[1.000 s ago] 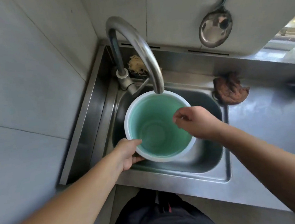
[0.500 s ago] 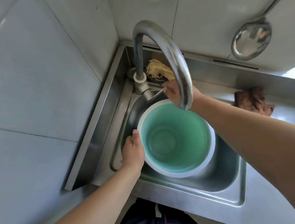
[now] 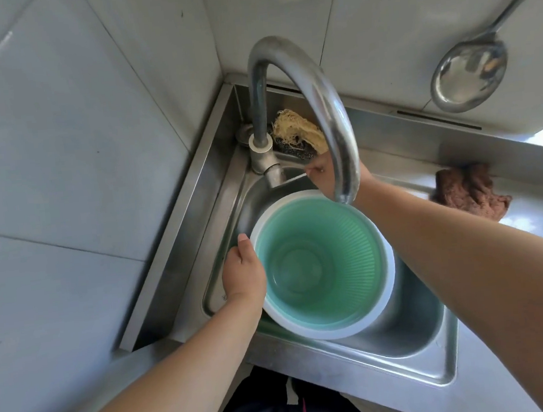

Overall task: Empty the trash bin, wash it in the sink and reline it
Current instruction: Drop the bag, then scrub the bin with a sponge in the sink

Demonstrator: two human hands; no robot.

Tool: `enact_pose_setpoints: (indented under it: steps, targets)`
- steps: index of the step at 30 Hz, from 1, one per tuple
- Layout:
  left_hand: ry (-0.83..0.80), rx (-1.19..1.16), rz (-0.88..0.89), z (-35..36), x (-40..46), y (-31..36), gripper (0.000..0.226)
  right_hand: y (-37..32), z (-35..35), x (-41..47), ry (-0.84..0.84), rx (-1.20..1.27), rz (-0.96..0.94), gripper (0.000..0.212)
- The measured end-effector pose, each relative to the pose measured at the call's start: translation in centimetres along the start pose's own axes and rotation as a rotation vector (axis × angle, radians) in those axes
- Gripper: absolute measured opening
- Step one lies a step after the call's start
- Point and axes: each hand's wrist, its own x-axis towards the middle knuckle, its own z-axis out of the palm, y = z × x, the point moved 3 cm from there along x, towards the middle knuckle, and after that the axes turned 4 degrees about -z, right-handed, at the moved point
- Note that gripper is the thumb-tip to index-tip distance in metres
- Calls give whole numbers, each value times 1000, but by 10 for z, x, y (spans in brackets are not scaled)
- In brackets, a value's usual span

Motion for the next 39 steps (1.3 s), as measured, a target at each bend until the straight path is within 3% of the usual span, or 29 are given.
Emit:
enact_pose_setpoints:
  steps: [9,16,39]
  targets:
    - [2,104,50,-2,1,7,42,11,20,5,-31,57,-3,24]
    - [-13,120,45,-2,1,7,53,16,29,9,-27,37,-12,23]
    - [-21,111,27,-2,-1,9,53,17,32,10,-31,-96,-128,19]
